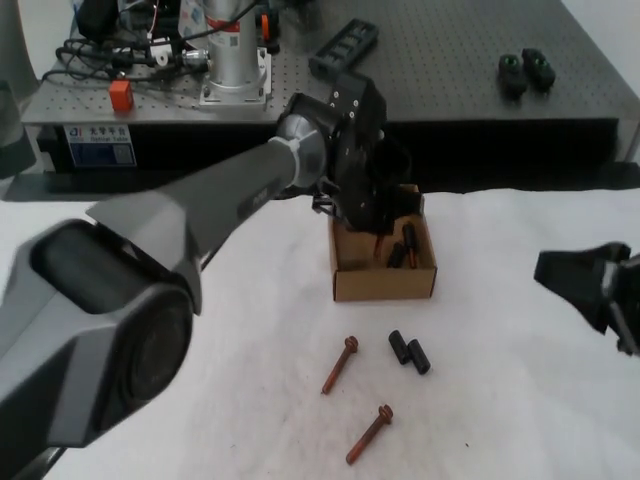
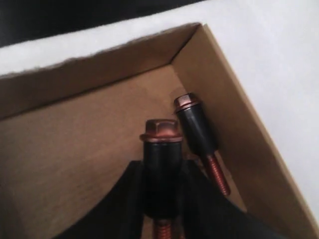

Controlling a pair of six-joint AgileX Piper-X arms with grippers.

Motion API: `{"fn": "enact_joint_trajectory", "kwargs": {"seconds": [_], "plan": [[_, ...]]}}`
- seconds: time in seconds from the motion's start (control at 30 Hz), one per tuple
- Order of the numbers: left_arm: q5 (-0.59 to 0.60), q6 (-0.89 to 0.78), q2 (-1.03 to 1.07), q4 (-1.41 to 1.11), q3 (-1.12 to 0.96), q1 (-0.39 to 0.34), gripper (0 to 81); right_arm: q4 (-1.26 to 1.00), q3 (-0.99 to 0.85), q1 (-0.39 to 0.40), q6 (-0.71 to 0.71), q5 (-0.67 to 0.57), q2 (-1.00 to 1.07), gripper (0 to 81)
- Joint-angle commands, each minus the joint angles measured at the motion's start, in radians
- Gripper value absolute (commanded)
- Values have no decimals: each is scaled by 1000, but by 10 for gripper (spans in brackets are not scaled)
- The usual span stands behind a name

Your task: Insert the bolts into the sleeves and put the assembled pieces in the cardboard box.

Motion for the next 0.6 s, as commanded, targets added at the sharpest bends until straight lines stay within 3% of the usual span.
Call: {"fn": "enact_joint_trajectory", "kwargs": {"seconds": [0.0,0.13,0.27,0.43,0.57], "plan": [[-4,10,-10,6,-29,-1,16,65,-2,-4,-80,70,-2,346],[1,10,-10,13,-29,-1,170,178,-24,11,-156,116,52,329],[46,10,-13,29,-29,1,346,290,-89,93,-242,190,177,328],[97,60,-98,167,-29,15,354,314,-204,219,-296,255,394,328],[-144,216,-217,322,-17,21,299,357,-346,307,-371,348,616,328]]}}
